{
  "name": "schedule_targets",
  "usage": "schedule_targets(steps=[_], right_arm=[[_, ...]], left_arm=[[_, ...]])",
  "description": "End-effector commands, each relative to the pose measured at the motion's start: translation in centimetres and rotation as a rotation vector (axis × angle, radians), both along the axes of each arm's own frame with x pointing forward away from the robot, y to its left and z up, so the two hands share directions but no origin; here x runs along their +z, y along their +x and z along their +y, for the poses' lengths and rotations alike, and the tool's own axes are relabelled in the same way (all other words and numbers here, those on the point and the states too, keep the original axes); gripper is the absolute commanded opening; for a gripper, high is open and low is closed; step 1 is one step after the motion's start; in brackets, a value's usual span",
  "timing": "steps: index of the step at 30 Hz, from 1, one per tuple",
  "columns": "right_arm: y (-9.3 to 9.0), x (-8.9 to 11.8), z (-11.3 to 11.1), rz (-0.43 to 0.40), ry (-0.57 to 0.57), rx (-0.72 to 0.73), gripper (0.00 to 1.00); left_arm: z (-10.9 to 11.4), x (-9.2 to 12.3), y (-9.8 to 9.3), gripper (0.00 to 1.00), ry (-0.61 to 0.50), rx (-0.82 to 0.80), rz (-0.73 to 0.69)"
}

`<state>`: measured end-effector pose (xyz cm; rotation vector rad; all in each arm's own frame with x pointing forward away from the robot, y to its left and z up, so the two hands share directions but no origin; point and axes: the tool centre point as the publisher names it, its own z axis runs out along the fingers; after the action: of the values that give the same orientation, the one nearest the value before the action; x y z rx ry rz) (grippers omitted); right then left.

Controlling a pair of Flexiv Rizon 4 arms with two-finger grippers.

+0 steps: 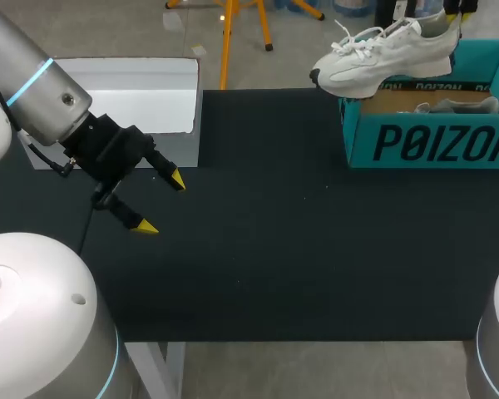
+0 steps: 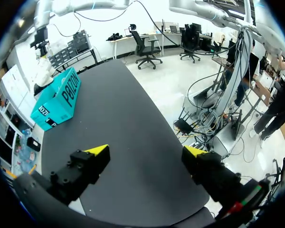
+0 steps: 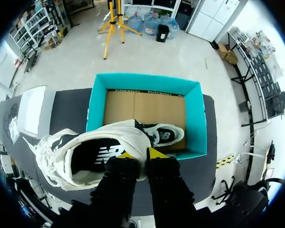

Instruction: Take the shoe out of the shoebox, open the shoe tongue, remove and reinsert the insole, then place the shoe into the shoebox

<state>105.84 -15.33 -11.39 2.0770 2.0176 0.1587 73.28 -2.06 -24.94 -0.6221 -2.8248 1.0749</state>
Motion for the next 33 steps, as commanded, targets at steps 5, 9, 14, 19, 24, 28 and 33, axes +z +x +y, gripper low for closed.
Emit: schedule_targets(steps=[5,9,14,19,24,28,33], right_arm=[[0.9,-0.8,-5.2,-0.004,-0.101,-0.176,0.0],[1.8,-2.2,-7.5,0.005,-0.13,-0.249,0.0],[2.6,-4.2,-10.1,0.015,-0.105,-0.318,0.0],[4.5,-6.2,-12.4,0.03,-0.061,-0.364,0.0],[6.8,-6.8,-13.0,0.01,-0.04,-0.37,0.0],[8.9,-7.5,-13.2,-0.006,-0.038,-0.362,0.0],[10.6,-8.8,-13.4,-0.041,-0.055,-0.349,0.0]], left_arm=[[0.0,0.0,0.1,1.0,0.005,-0.001,0.001],[0.0,0.0,0.1,1.0,0.005,-0.001,0.001],[0.0,0.0,0.1,1.0,0.005,-0.001,0.001],[0.0,0.0,0.1,1.0,0.005,-0.001,0.001],[0.0,0.0,0.1,1.0,0.005,-0.001,0.001],[0.0,0.0,0.1,1.0,0.005,-0.001,0.001],[0.0,0.0,0.1,1.0,0.005,-0.001,0.001]])
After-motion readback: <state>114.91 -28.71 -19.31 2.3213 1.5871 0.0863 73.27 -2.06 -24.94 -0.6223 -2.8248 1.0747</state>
